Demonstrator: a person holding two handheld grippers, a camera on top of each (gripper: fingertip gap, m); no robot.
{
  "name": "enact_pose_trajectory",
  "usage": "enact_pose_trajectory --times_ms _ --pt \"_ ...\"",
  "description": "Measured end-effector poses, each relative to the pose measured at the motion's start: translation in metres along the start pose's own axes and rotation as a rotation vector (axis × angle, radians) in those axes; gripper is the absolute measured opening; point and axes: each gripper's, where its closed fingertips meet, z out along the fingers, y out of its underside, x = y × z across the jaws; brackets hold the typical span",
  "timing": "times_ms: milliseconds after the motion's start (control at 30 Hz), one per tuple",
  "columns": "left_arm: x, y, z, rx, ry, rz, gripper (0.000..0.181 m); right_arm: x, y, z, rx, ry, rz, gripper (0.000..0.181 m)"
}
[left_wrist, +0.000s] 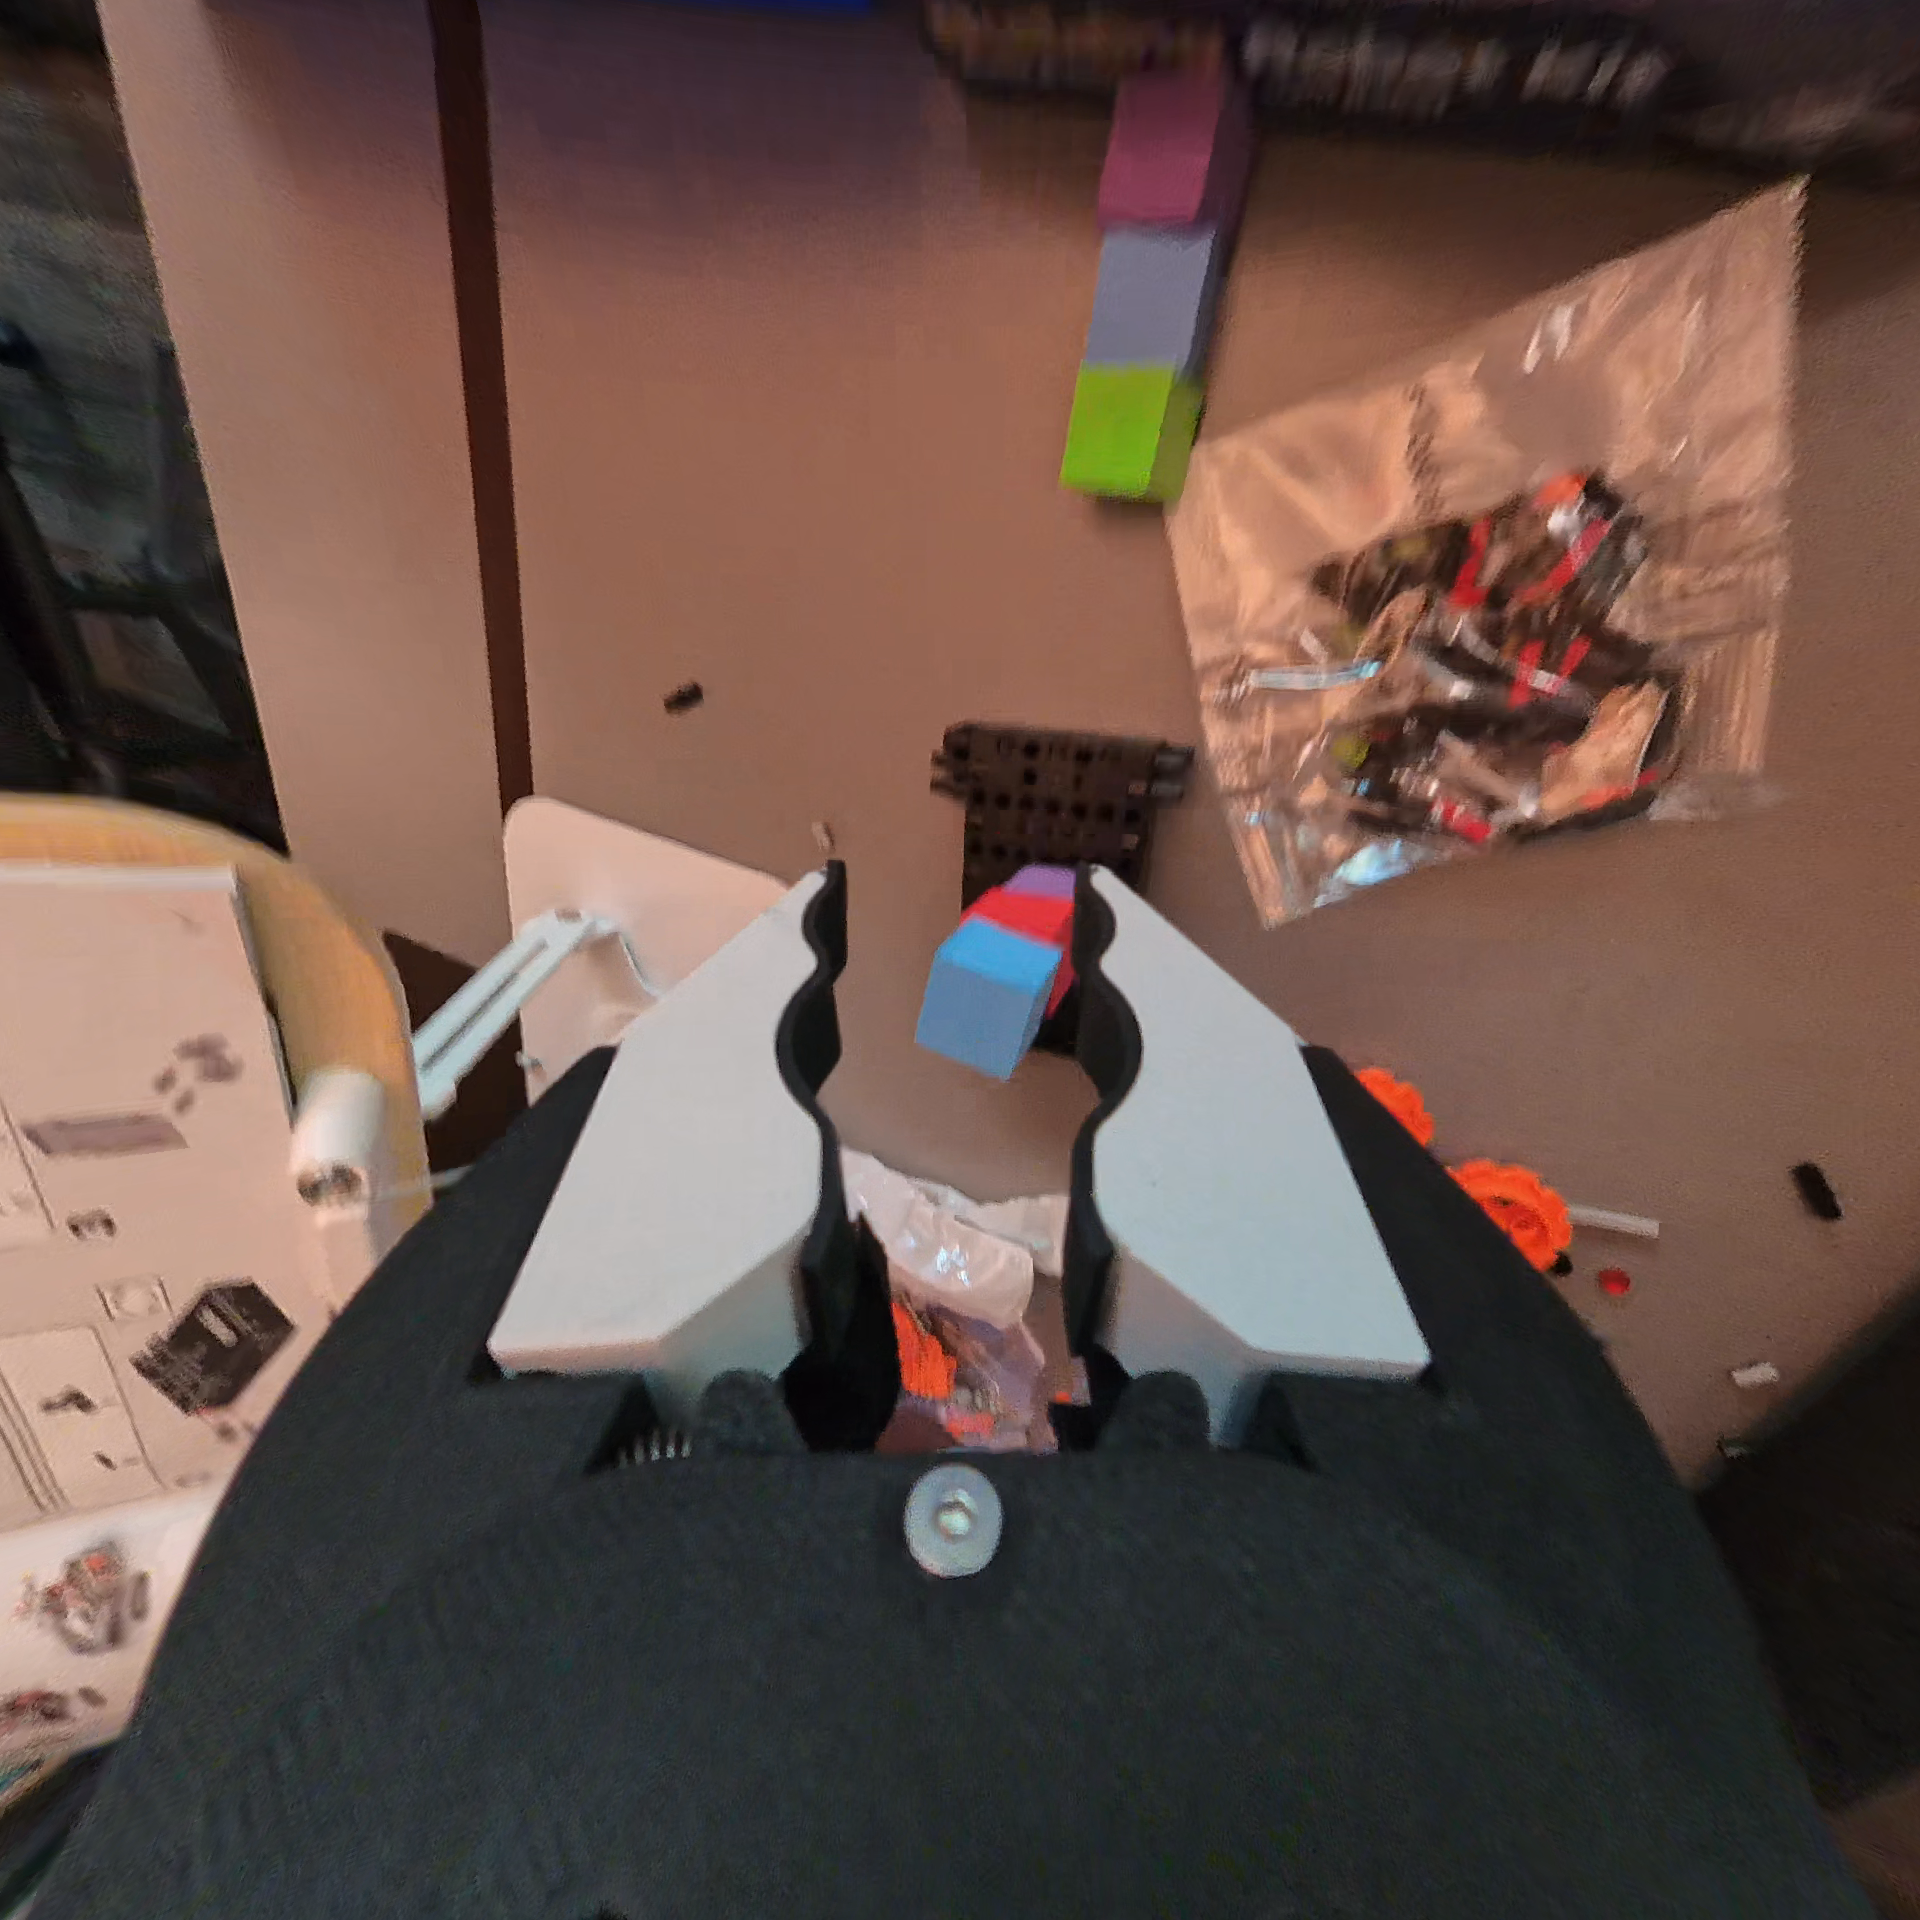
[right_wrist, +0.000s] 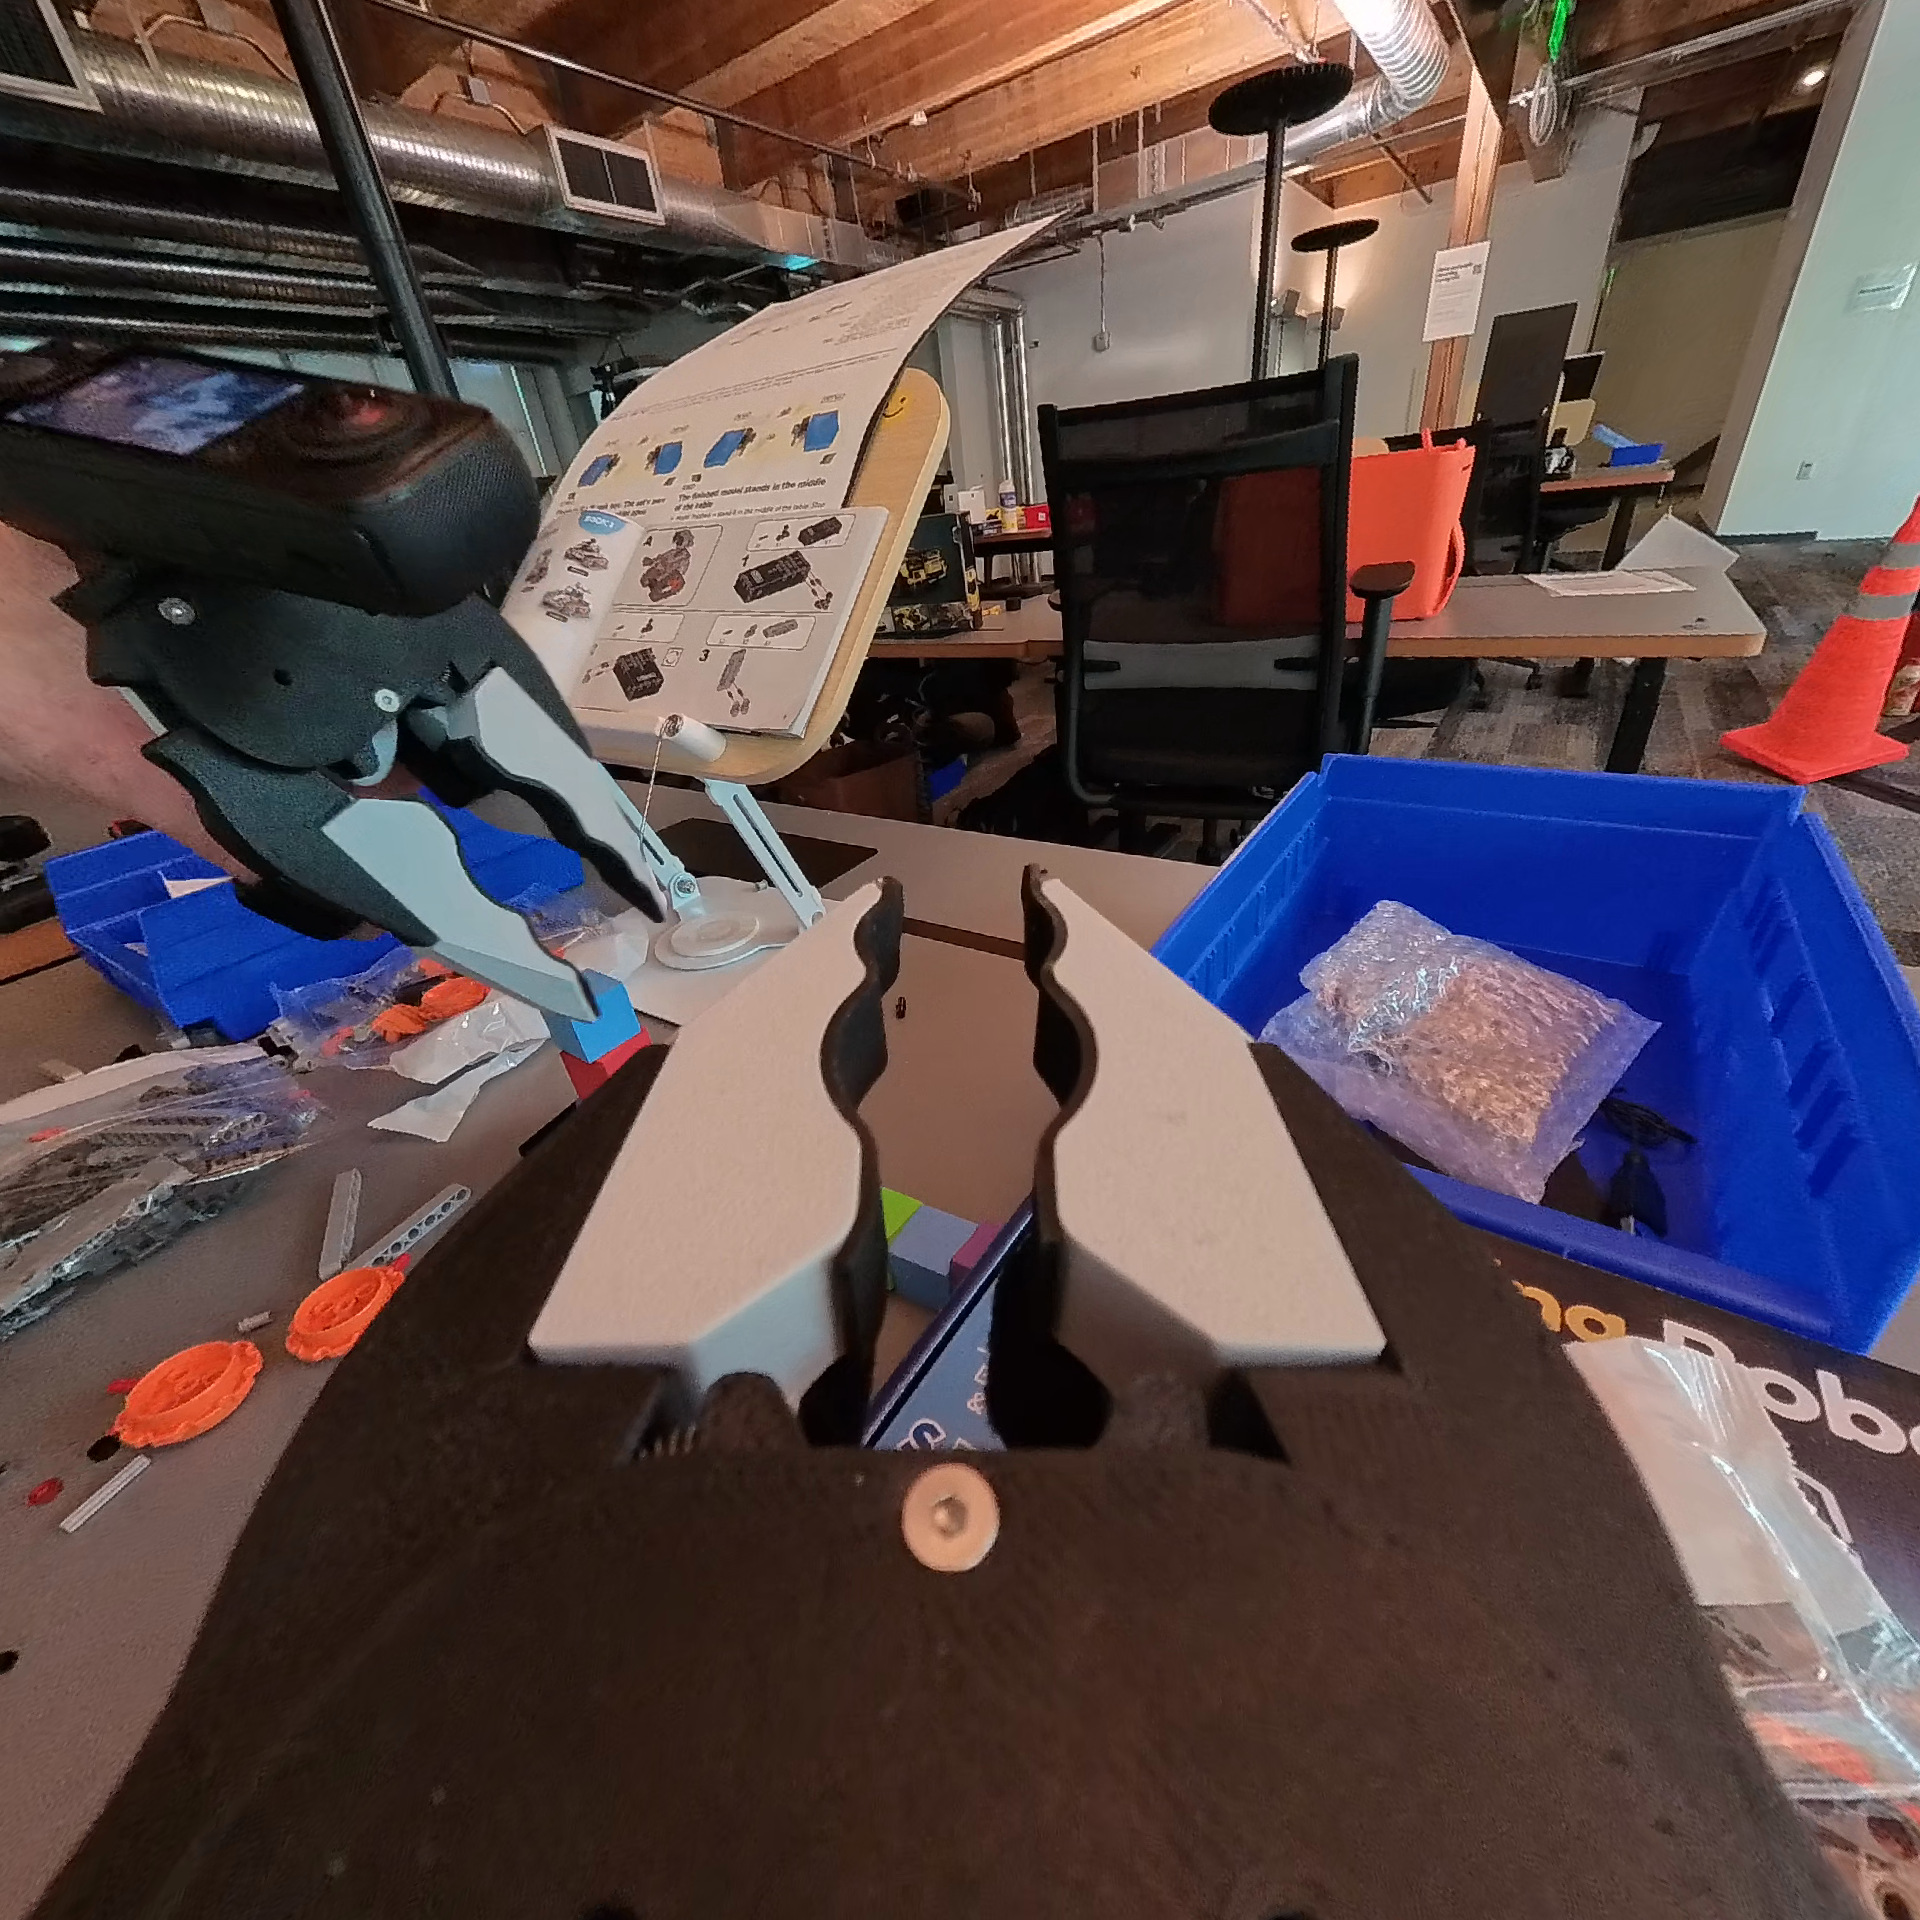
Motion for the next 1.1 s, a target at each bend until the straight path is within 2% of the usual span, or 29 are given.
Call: enact_pose_trajectory --times_ms 167,267,333,400,467,633,733,867,1100 --pt "0.02 -0.055 0.028 0.019 0.025 0.088 0.039 0.001 0.001 0.0 -0.002 0.004 -0.001 0.022" --pt "0.031 -0.068 0.06 -0.027 0.074 0.101 0.039 0.003 -0.001 -0.002 0.006 0.01 0.0 0.022" --pt "0.037 -0.076 0.076 -0.016 0.121 0.079 0.037 0.006 0.001 -0.003 -0.006 0.022 -0.004 0.001" --pt "0.033 -0.072 0.088 -0.05 0.111 0.063 0.037 0.011 0.0 -0.004 0.006 0.026 0.023 0.004" --pt "0.031 -0.066 0.097 -0.081 0.107 0.061 0.038 0.014 0.0 -0.004 0.008 0.021 0.053 0.018" --pt "0.04 -0.066 0.109 -0.072 0.16 0.031 0.037 0.015 -0.001 -0.005 0.013 0.024 0.054 0.017" --pt "0.042 -0.062 0.118 -0.091 0.16 0.03 0.028 0.017 -0.002 -0.006 0.02 0.024 0.061 0.016" --pt "0.039 -0.061 0.103 -0.067 0.14 0.026 0.027 0.017 -0.004 -0.007 0.029 0.025 0.058 0.015" --pt "0.008 -0.045 0.029 0.033 0.049 -0.034 0.027 0.015 -0.006 -0.008 0.034 0.018 0.053 0.015"
